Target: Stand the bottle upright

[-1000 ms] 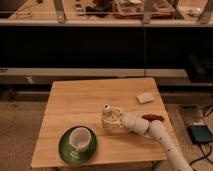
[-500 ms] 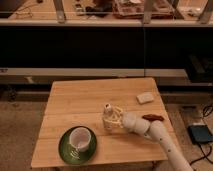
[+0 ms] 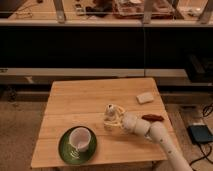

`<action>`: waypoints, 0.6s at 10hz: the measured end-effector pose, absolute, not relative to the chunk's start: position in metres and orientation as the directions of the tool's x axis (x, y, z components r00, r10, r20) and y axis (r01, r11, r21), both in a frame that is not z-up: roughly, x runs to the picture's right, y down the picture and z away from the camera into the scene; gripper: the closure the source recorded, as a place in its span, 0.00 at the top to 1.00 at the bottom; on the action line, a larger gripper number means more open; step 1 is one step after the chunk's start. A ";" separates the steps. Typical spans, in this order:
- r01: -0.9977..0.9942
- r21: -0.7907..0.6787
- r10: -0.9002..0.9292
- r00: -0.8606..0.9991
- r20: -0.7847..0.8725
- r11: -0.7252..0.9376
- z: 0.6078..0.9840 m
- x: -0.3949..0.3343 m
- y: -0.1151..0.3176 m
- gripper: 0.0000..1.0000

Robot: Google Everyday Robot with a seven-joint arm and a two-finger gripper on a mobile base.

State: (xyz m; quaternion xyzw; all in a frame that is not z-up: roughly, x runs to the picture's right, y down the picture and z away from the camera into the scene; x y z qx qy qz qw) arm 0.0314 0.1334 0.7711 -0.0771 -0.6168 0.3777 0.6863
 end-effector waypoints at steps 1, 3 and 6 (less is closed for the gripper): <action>-0.425 -0.569 0.611 -0.046 0.790 0.704 0.771 0.033 0.134 0.80; -0.414 -0.556 0.599 -0.032 0.800 0.721 0.767 0.037 0.135 0.80; -0.339 -0.548 0.594 0.042 0.803 0.765 0.761 0.049 0.144 0.80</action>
